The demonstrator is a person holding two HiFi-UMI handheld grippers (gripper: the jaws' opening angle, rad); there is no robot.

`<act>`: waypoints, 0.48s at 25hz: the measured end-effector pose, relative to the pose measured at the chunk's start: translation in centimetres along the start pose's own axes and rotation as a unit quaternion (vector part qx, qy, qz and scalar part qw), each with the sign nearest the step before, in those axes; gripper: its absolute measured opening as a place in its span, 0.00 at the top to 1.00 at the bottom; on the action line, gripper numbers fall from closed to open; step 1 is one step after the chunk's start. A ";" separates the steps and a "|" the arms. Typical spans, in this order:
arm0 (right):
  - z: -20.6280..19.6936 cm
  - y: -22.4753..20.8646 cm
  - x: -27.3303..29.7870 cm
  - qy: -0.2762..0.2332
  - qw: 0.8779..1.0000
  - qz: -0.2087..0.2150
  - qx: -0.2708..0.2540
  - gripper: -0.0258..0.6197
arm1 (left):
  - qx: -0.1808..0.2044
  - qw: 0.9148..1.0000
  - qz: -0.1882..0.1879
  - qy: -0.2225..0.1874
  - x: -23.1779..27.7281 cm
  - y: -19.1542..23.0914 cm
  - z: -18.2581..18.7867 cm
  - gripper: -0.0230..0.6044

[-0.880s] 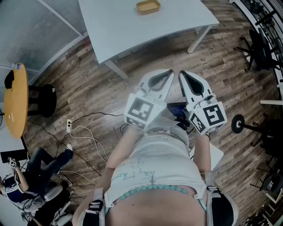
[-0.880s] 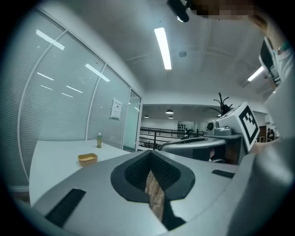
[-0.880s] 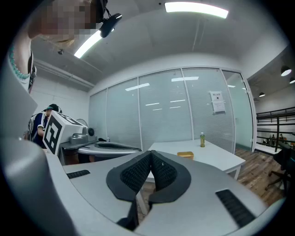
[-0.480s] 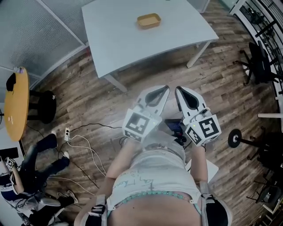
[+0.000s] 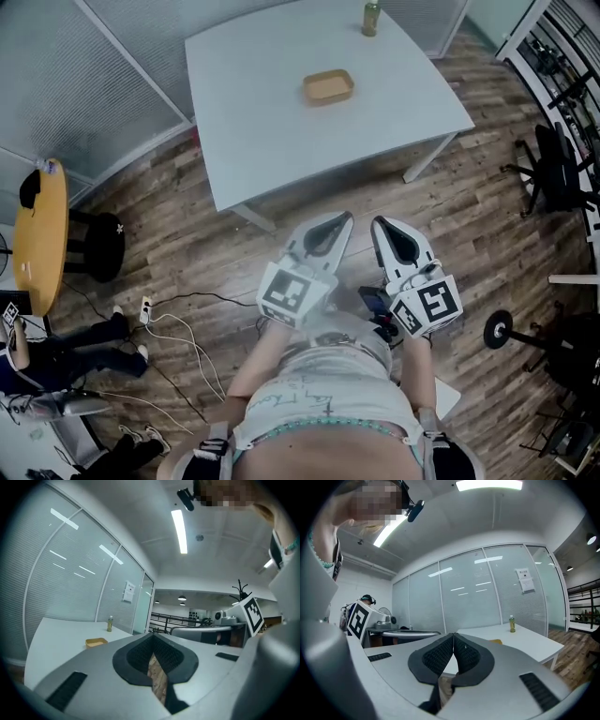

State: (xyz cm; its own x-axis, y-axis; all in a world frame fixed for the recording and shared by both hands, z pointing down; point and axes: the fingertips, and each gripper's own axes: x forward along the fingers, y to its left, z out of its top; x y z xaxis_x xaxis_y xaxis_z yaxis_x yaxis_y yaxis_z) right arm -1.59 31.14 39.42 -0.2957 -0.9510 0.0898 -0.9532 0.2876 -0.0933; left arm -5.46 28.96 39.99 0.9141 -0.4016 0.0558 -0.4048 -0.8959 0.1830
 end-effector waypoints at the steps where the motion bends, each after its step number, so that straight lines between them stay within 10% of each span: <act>1: 0.0 -0.5 1.1 0.001 1.000 -0.003 -0.004 0.96 | -0.002 1.000 -0.003 -0.001 0.7 1.0 0.1 0.96; 12: 2.9 -6.1 15.7 -0.012 0.999 -0.045 -0.013 0.96 | -0.007 0.999 -0.035 -0.001 7.7 14.1 3.1 0.96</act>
State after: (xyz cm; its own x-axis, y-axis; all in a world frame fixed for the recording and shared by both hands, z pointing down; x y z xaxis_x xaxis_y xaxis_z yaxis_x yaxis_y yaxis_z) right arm -0.26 14.10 38.54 -0.2067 -0.9757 0.0722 -0.9774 0.2026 -0.0601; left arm -4.19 12.69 40.00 0.9399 -0.3391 0.0401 -0.3401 -0.9190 0.1993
